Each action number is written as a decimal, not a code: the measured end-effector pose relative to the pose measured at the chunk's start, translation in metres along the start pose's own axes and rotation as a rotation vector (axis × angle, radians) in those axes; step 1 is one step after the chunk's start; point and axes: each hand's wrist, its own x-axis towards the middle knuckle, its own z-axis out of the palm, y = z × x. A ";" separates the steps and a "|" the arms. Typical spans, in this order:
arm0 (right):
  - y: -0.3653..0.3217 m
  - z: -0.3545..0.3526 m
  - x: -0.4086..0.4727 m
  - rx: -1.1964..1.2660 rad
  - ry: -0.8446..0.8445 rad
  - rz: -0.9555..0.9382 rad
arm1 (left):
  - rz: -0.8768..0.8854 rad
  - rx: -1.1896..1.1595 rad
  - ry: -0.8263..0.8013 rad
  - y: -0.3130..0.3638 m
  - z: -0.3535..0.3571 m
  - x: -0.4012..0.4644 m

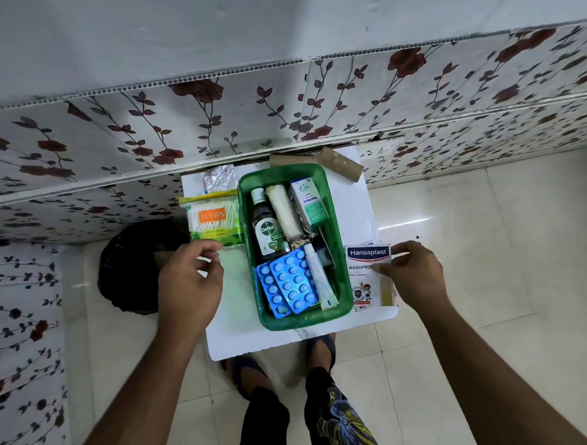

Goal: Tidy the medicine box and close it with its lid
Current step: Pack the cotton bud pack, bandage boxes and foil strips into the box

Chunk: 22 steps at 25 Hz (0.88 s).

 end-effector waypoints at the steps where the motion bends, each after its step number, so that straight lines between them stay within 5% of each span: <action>1: -0.001 -0.003 0.001 0.023 -0.016 -0.019 | 0.009 0.013 0.026 -0.001 -0.003 0.005; 6: -0.019 -0.013 0.004 0.279 -0.114 -0.066 | 0.147 0.512 -0.271 -0.002 -0.015 0.060; 9: -0.029 -0.015 0.005 0.353 -0.122 -0.070 | 0.082 0.538 -0.384 -0.004 -0.013 0.077; 16: -0.038 -0.014 0.009 0.399 -0.115 -0.074 | -0.358 -0.050 -0.095 -0.018 0.003 0.099; 22: -0.037 -0.008 0.013 0.464 -0.103 -0.042 | -0.325 -0.085 0.058 -0.017 0.006 0.097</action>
